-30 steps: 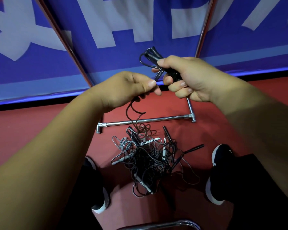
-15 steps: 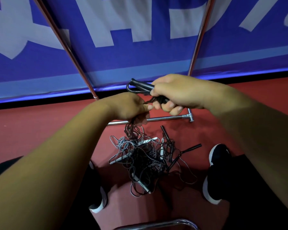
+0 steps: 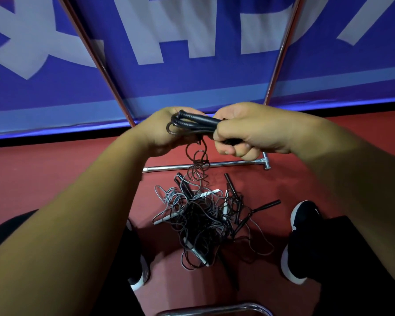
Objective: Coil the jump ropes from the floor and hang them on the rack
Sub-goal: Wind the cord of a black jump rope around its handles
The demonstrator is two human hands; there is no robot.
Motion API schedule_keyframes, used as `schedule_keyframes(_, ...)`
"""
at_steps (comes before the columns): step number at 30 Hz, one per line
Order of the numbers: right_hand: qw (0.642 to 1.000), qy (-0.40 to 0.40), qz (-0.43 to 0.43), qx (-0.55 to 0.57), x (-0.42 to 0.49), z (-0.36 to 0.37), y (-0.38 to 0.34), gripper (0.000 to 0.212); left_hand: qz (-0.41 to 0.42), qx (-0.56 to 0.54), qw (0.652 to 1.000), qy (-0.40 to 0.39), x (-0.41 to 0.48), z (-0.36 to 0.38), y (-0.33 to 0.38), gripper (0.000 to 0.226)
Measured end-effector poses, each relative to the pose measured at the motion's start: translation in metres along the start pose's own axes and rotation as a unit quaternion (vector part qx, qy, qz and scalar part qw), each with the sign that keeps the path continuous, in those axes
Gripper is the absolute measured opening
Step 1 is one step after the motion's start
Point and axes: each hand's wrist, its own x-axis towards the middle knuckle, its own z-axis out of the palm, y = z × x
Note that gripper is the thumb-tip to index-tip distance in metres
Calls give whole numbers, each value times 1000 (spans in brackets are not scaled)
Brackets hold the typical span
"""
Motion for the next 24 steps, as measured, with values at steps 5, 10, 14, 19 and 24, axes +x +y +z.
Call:
schedule_keyframes(5,992,-66,106,-2,-3,-2,5,10,24,-23,999,7,-1,10,16,10)
schedule_keyframes(10,979,-91,183,-16,4,-4,13,18,87,102,991,5,-4,17,30,20)
schedule_keyframes(14,970,-31,231,-70,10,-12,24,15,106,271,956,-32,-11,19,43,18)
schedule_keyframes(19,963,76,204,-161,19,-17,35,12,-3,419,897,-139,-10,19,37,27)
schedule_keyframes(24,959,170,103,-202,27,-6,24,16,-44,368,925,-84,-4,21,20,29)
